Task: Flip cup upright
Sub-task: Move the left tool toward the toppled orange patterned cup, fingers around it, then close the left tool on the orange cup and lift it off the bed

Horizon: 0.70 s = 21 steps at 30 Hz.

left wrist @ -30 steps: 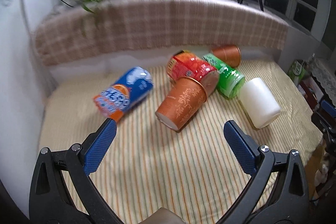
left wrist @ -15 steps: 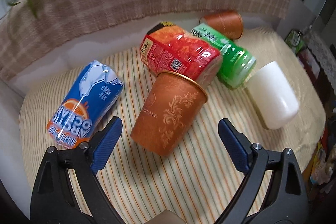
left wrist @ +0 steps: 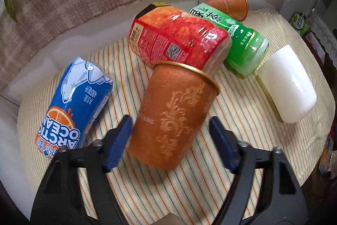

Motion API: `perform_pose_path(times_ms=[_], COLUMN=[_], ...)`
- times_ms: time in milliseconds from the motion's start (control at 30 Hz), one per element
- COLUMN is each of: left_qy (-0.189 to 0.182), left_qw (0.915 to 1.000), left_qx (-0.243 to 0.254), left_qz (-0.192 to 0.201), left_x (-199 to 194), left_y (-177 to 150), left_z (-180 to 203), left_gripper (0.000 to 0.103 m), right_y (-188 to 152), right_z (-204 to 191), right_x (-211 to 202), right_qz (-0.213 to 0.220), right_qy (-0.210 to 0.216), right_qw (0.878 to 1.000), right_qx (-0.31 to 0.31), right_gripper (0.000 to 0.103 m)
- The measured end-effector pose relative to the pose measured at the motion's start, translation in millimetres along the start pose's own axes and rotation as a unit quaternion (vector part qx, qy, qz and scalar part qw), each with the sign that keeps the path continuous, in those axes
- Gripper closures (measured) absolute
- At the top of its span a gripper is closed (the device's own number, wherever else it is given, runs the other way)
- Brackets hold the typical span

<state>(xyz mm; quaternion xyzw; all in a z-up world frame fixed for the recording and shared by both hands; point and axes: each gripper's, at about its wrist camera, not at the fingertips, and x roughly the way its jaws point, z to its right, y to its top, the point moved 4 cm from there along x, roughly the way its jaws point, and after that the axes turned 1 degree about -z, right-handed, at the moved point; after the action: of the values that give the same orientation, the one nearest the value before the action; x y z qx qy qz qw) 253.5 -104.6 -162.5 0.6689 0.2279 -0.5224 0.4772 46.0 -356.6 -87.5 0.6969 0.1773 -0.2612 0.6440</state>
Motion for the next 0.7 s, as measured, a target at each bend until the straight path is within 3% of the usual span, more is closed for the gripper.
perform_pose_path(times_ms=[433,700], left_qy=[-0.001,-0.024], left_qw=[0.9999,0.9983], left_qx=[-0.002,-0.045], left_qz=[0.012,0.028], left_x=[-10.7,-31.7], left_y=[-16.7,-41.5], left_z=[4.4,8.5], left_gripper=[0.038,0.038], right_y=[2.4,1.7], right_z=[-11.9,-22.8], right_x=[-5.1,-6.5], right_qz=[0.005,0.004], right_qy=[0.006,0.024], right_qw=[1.000,1.000], right_qx=[-0.009,-0.015], right_gripper=[0.000,0.000])
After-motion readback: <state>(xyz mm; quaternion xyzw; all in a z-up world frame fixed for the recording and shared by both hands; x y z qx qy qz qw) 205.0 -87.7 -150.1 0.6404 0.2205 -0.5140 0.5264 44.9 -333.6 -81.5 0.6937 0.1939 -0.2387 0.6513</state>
